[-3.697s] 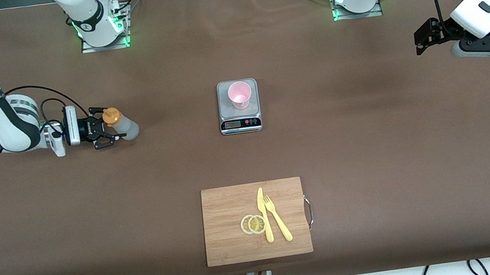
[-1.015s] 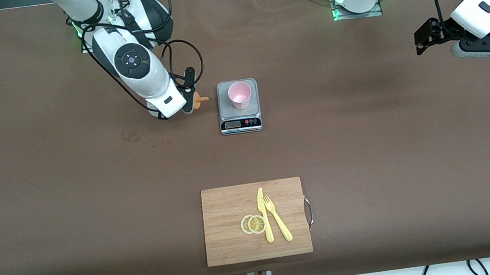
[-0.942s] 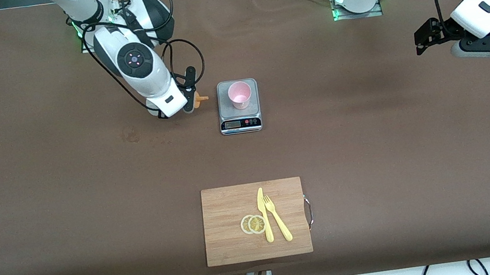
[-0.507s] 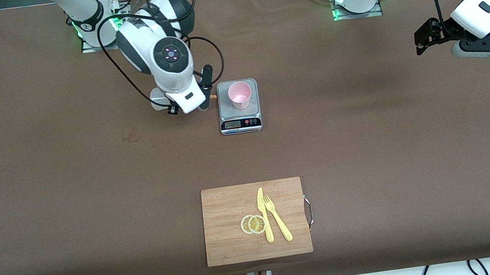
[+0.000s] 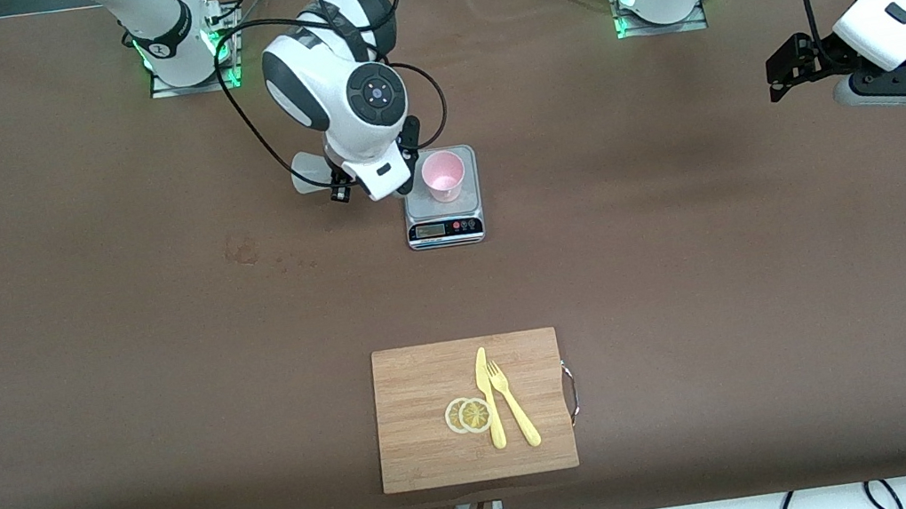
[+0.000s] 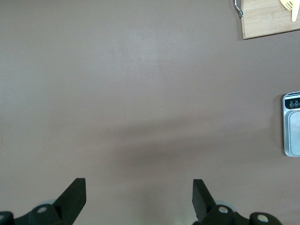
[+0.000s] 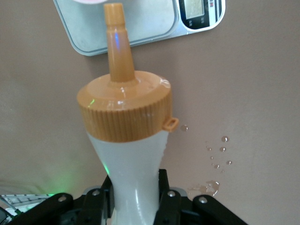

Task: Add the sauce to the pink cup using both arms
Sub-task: 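Squeeze sauce from the bottle nozzle into the pink cup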

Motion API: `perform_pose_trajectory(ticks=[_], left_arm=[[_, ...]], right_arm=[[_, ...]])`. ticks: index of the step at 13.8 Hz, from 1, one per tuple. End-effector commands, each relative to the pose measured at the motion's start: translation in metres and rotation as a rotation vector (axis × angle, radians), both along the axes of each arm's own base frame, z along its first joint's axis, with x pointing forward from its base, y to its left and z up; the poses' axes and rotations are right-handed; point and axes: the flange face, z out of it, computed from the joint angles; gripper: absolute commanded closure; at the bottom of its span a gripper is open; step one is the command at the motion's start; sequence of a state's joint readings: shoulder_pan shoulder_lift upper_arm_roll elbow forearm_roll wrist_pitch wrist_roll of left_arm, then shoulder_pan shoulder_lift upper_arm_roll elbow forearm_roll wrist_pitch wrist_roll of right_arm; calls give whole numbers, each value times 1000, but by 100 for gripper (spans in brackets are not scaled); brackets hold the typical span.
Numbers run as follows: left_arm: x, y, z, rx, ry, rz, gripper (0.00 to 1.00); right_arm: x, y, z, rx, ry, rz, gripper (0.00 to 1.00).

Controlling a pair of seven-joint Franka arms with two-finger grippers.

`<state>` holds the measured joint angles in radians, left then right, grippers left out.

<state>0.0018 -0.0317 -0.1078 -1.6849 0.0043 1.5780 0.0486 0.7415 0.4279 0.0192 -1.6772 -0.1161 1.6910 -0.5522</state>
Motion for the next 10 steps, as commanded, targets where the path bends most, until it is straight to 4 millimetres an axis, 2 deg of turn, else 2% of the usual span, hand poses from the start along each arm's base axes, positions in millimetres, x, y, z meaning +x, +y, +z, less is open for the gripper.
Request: perform_pose_trajectory(ticks=[1,6,10], left_arm=[[1,2,3,-6,7,-15,0],[1,2,3,-5,7,-11,0],[1,2,3,-6,7,-12,0]], right_arm=[[-3,13,1,-74,3,18,81],[-2,29,-1,-117,15,15,81],[-11,48,-2,-159,27,13,81]])
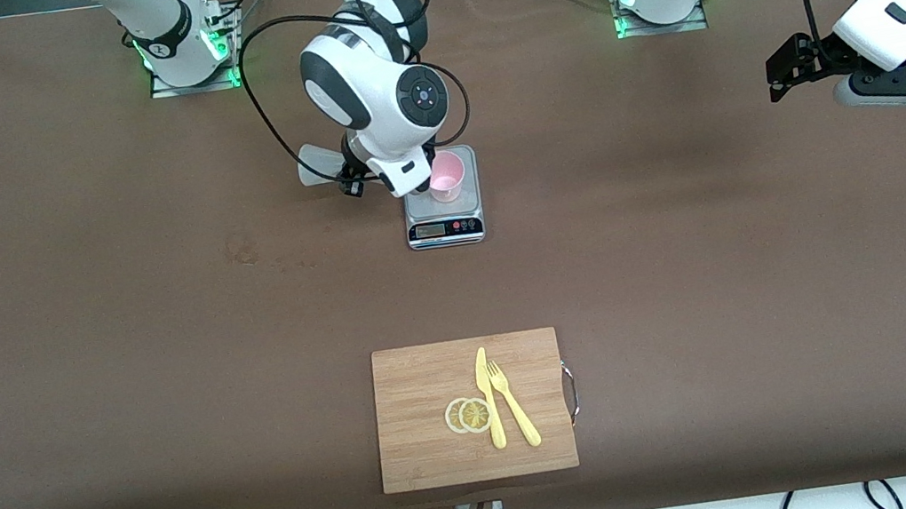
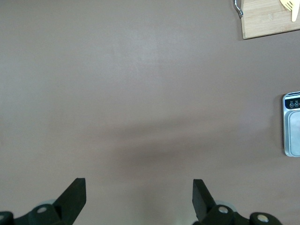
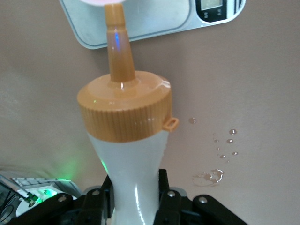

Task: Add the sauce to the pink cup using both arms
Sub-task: 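Squeeze sauce from the bottle nozzle into the pink cup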

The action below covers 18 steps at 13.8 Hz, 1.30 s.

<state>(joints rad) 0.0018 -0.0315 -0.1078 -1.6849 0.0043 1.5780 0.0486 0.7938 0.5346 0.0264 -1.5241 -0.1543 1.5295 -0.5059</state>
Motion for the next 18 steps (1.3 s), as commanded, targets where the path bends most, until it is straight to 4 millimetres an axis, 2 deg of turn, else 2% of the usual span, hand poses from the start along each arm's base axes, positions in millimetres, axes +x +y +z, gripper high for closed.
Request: perform_pose_trajectory(ticks=[1,5,9,12,15,18], left_arm=[[1,2,3,-6,7,-12,0],[1,2,3,-6,7,-12,0],[1,2,3,-6,7,-12,0],[1,3,3,-5,6,-8,0],[1,2,3,-5,8,-11,0],[1,2,3,-5,6,-9,0]], right_arm=[[-2,19,6,-53,-4,-7,81],[-12,27,5,-112,-9,24,81],[-6,34,14,-171,0,23,81],[-6,37,8,-190,7,22,81],[-1,51,6,-203,1,27,81],[-2,51,5,-214,2,26,81]])
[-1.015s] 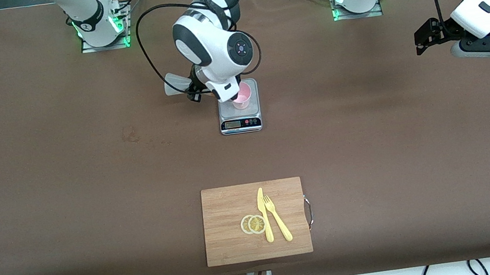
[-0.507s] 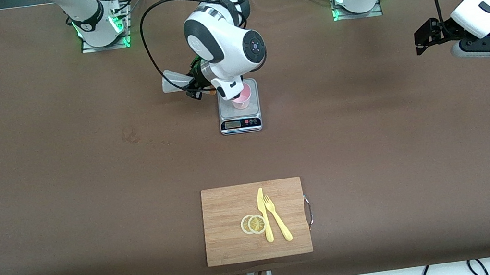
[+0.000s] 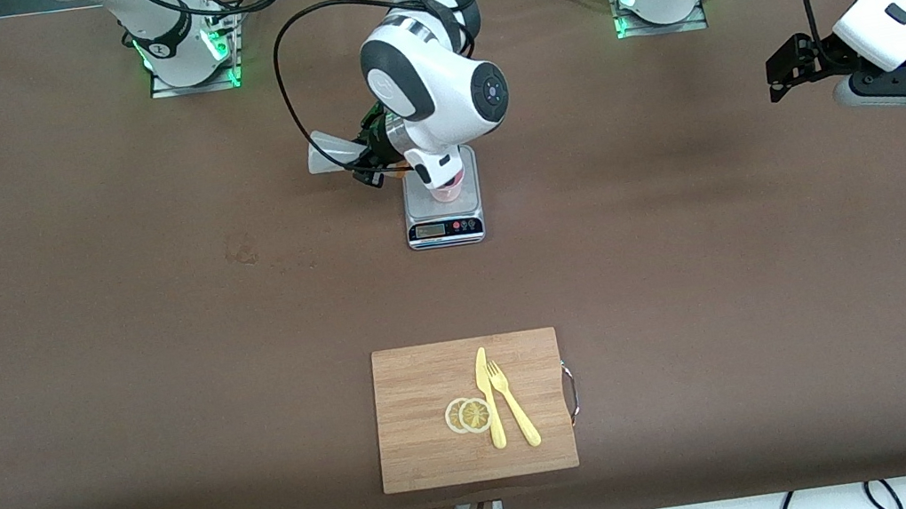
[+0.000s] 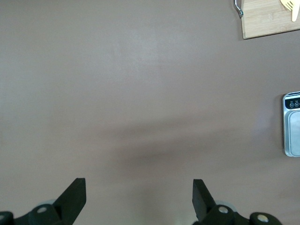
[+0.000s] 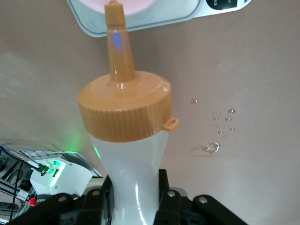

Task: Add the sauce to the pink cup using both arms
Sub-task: 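Squeeze sauce from the bottle nozzle into the pink cup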

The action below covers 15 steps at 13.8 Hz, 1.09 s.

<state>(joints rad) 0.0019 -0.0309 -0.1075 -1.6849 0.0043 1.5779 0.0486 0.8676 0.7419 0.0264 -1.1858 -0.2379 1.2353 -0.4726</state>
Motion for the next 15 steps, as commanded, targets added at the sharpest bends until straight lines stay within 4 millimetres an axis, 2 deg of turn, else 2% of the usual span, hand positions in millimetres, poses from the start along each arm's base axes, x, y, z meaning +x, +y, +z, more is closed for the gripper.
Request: perform_pose_trajectory(ticks=[1,7,8,13,15], left_arm=[[1,2,4,-5,6,-10,0],[1,2,4,-5,6,-10,0],[0,2,3,-5,7,-10,0],[1,2,4,-5,6,-10,0],[1,2,4,-5,6,-10,0]], right_arm=[[2,5,7,-25,-13,-1,81],[9,0,13,-1,-17,-12,81],[18,-7,17,18,-13,-33,81],[52,-50,71,271,-4,-180,81],[68,-84,93,381,8,-233,81]])
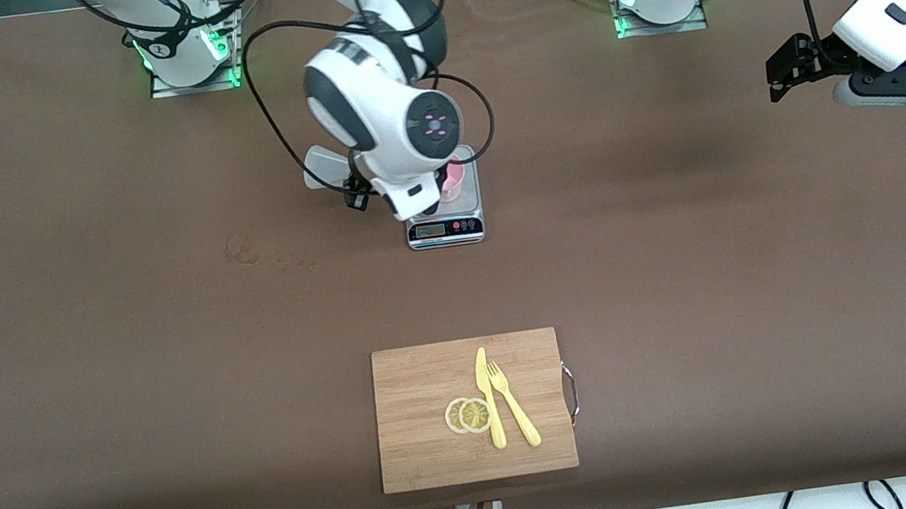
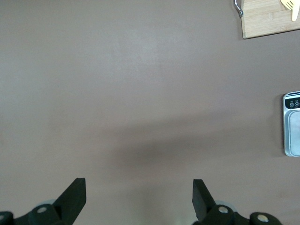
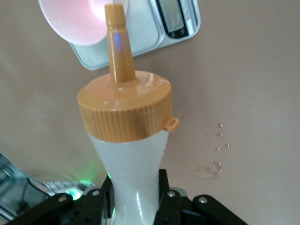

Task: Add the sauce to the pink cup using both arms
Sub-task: 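Carry the sauce bottle back and set it upright on the table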

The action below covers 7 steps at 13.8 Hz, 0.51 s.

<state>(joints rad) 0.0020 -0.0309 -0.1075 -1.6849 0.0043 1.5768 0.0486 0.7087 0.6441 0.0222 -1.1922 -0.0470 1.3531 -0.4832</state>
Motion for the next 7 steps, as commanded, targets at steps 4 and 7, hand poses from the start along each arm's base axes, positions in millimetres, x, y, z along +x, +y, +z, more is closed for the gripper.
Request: perform_pose_trajectory(ticks=[4,7], left_arm=[[1,2,3,-5,6,-10,0],[1,2,3,-5,6,-10,0]], right_arm=[[29,-129,77,384,15,-82,81],[45,-211,95,551,14,-84,80]])
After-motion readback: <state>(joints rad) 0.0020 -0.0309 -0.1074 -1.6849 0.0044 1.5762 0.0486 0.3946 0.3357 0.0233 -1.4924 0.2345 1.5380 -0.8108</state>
